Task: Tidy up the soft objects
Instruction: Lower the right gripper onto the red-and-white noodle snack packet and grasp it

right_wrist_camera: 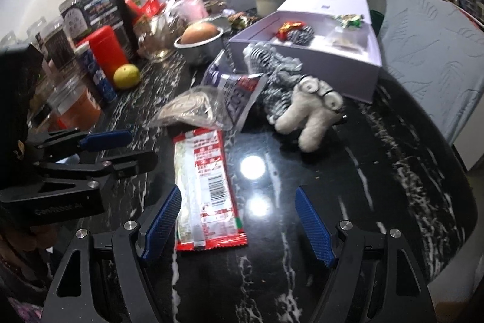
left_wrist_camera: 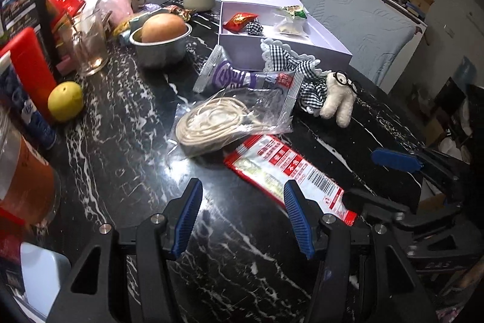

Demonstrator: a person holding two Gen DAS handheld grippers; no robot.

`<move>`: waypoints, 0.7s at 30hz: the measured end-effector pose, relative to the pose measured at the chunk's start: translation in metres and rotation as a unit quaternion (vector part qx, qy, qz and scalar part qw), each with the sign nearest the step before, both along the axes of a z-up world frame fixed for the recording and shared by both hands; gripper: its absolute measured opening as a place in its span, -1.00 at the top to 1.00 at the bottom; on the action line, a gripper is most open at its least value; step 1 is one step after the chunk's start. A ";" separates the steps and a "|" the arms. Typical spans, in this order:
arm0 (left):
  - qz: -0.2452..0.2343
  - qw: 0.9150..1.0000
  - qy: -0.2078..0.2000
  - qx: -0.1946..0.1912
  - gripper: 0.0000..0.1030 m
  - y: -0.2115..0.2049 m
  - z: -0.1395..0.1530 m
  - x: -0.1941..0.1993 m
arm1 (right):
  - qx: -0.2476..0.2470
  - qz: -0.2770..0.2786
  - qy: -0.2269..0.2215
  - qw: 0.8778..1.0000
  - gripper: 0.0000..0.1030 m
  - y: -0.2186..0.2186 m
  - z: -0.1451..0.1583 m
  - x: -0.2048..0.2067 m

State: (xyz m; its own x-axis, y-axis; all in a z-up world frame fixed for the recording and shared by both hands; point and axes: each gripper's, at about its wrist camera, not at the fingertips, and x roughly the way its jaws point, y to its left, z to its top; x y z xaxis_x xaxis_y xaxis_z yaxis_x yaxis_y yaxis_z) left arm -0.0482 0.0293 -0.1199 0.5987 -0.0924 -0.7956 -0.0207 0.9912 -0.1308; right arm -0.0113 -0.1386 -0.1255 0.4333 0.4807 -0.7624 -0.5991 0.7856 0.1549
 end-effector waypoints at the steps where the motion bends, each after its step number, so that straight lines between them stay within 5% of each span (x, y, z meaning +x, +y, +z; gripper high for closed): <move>1: 0.000 1.000 0.000 -0.001 -0.07 0.002 -0.001 -0.001 | -0.007 0.006 0.003 1.000 -0.51 0.004 -0.003 0.000; 13: 0.040 0.999 -0.004 -0.031 -0.07 0.034 0.001 -0.007 | -0.033 0.051 0.028 0.998 -0.57 0.044 -0.025 0.004; 17: 0.045 0.998 -0.019 -0.028 -0.07 0.039 0.007 -0.007 | -0.073 0.051 -0.018 0.996 -0.58 0.056 -0.032 -0.003; 18: 0.044 0.998 -0.024 -0.024 -0.07 0.039 0.010 -0.006 | -0.079 0.049 -0.027 0.995 -0.45 0.057 -0.033 -0.005; 19: 0.043 0.999 -0.027 -0.020 -0.07 0.038 0.011 -0.006 | -0.081 0.047 -0.039 0.995 -0.11 0.058 -0.032 -0.008; 21: 0.043 0.999 -0.031 -0.014 -0.07 0.038 0.013 -0.004 | -0.078 0.051 -0.044 0.995 0.08 0.058 -0.031 -0.011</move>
